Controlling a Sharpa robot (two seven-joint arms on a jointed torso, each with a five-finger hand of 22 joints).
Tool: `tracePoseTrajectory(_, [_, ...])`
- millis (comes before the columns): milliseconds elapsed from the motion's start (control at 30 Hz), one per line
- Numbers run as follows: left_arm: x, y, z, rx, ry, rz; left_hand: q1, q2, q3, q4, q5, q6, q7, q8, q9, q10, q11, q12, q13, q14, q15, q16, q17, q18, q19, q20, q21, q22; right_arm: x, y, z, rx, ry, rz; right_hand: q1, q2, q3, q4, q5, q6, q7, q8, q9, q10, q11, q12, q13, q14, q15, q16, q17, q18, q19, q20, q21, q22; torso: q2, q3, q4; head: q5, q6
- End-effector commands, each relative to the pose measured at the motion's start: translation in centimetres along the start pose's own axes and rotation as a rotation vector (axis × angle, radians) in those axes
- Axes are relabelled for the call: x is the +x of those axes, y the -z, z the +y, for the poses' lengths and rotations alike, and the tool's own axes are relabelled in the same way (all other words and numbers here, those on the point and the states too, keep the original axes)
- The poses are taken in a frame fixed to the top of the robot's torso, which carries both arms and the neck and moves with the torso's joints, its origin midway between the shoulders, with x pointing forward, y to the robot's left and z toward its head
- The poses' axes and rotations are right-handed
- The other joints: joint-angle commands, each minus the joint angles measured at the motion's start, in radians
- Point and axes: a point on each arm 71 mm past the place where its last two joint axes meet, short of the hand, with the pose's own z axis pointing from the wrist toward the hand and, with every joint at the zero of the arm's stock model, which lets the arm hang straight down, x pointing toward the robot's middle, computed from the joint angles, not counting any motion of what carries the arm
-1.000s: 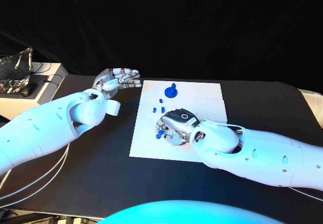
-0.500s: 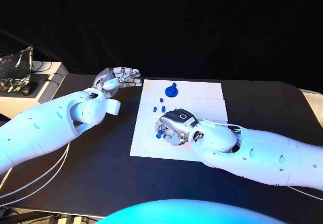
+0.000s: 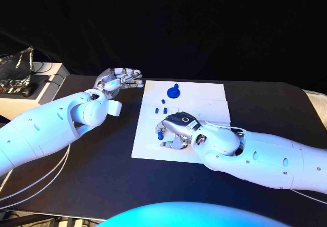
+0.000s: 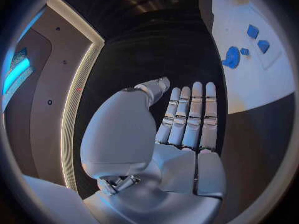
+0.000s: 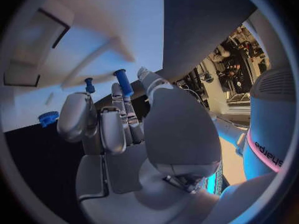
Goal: Assemble the parts on the task board
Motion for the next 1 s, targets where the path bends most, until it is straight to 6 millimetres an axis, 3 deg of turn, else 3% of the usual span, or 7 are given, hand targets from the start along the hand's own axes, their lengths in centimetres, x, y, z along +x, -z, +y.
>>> tracePoseTrajectory(33, [0.2, 0.0, -0.1, 0.005, 0.007, 0.017, 0.006, 0.005, -0.006, 0.002, 0.000, 0.004, 0.002, -0.005, -0.002, -0.003, 0.006, -0.006, 0.001, 0.007, 0.002, -0.003, 0.001, 0.011, 0.004, 0.000, -0.006, -0.001, -0.1, 0.1, 0.2, -0.024, -0.010, -0.027, 0.050, 0.019, -0.087, 0.037, 0.005, -0.004, 0.002, -0.015, -0.010, -0.012, 0.002, 0.006, 0.004, 0.013, 0.005, 0.002, -0.003, 0.010, 0.007, 0.005, -0.006, 0.054, 0.000, 0.0005, 0.0006, -0.001, 0.000])
tracePoseTrajectory(267, [0.2, 0.0, -0.1, 0.004, 0.007, 0.017, 0.006, 0.005, -0.007, 0.001, 0.000, 0.004, 0.002, -0.005, -0.002, -0.003, 0.006, -0.007, 0.001, 0.007, 0.002, -0.004, 0.001, 0.011, 0.004, 0.000, -0.007, -0.001, -0.4, 0.3, -0.1, -0.013, -0.017, -0.064, 0.101, 0.033, -0.153, 0.079, 0.008, -0.012, 0.004, -0.030, -0.020, -0.028, 0.003, 0.010, 0.001, 0.011, 0.006, -0.001, -0.014, 0.013, 0.005, 0.005, -0.026, 0.047, 0.001, 0.0006, 0.0007, -0.002, 0.001])
tracePoseTrajectory(567, [0.1, 0.0, 0.0, 0.001, 0.006, 0.016, 0.006, 0.005, -0.007, 0.001, 0.000, 0.004, 0.002, -0.005, -0.002, -0.003, 0.006, -0.007, 0.001, 0.007, 0.002, -0.005, 0.001, 0.011, 0.004, 0.000, -0.007, -0.001, -1.2, 1.1, -0.6, 0.006, -0.041, -0.160, 0.119, 0.040, -0.169, 0.094, 0.012, -0.012, 0.005, -0.032, -0.022, -0.035, 0.004, 0.015, -0.001, 0.010, 0.006, -0.003, -0.019, 0.015, 0.004, 0.004, -0.036, 0.043, 0.000, 0.0000, 0.0013, -0.005, 0.003])
tracePoseTrajectory(733, [0.1, 0.0, -0.1, 0.003, 0.005, 0.016, 0.006, 0.005, -0.007, 0.001, 0.000, 0.004, 0.003, -0.005, -0.002, -0.004, 0.006, -0.007, 0.001, 0.007, 0.002, -0.007, 0.002, 0.010, 0.004, 0.000, -0.008, -0.002, -1.9, 1.9, -1.3, 0.034, -0.081, -0.207, 0.143, 0.041, -0.197, 0.104, 0.024, -0.088, -0.004, -0.072, -0.043, -0.049, 0.003, 0.024, -0.003, 0.008, 0.005, -0.005, -0.025, 0.015, 0.004, 0.003, -0.042, 0.041, -0.001, -0.0004, -0.0006, -0.008, 0.007])
tracePoseTrajectory(833, [0.1, 0.0, -0.1, 0.004, 0.005, 0.016, 0.006, 0.005, -0.007, 0.001, 0.000, 0.004, 0.003, -0.005, -0.002, -0.004, 0.006, -0.007, 0.001, 0.007, 0.002, -0.007, 0.002, 0.010, 0.004, 0.000, -0.008, -0.002, -2.3, 2.5, -2.1, 0.068, -0.123, -0.214, 0.145, 0.040, -0.204, 0.104, 0.024, -0.095, -0.004, -0.072, -0.047, -0.058, 0.005, 0.021, -0.004, 0.008, 0.006, -0.005, -0.027, 0.015, 0.004, 0.003, -0.046, 0.040, -0.001, -0.0006, 0.0004, -0.012, 0.009])
tracePoseTrajectory(900, [0.1, 0.0, -0.1, 0.005, 0.005, 0.017, 0.006, 0.005, -0.007, 0.001, 0.000, 0.004, 0.003, -0.005, -0.002, -0.004, 0.006, -0.008, 0.001, 0.007, 0.002, -0.007, 0.002, 0.010, 0.004, 0.000, -0.008, -0.002, -2.8, 3.1, -3.2, 0.116, -0.181, -0.213, 0.149, 0.049, -0.205, 0.104, 0.028, -0.080, 0.007, -0.062, -0.047, -0.046, 0.003, 0.032, -0.001, 0.008, 0.006, -0.006, -0.028, 0.015, 0.005, 0.004, -0.046, 0.040, -0.001, -0.0006, -0.0006, -0.019, 0.012])
tracePoseTrajectory(1000, [0.0, 0.1, -0.2, 0.013, 0.005, 0.021, 0.007, 0.005, -0.007, 0.001, 0.000, 0.004, 0.003, -0.005, -0.002, -0.004, 0.006, -0.008, 0.001, 0.007, 0.002, -0.008, 0.002, 0.010, 0.004, 0.001, -0.008, -0.002, -3.8, 4.3, -5.2, 0.225, -0.309, -0.183, 0.164, 0.072, -0.182, 0.103, 0.032, -0.026, 0.011, -0.035, -0.046, 0.037, 0.000, 0.077, 0.007, 0.010, 0.003, -0.002, -0.021, 0.014, 0.009, 0.002, -0.037, 0.045, -0.001, -0.0011, -0.0039, -0.035, 0.017])
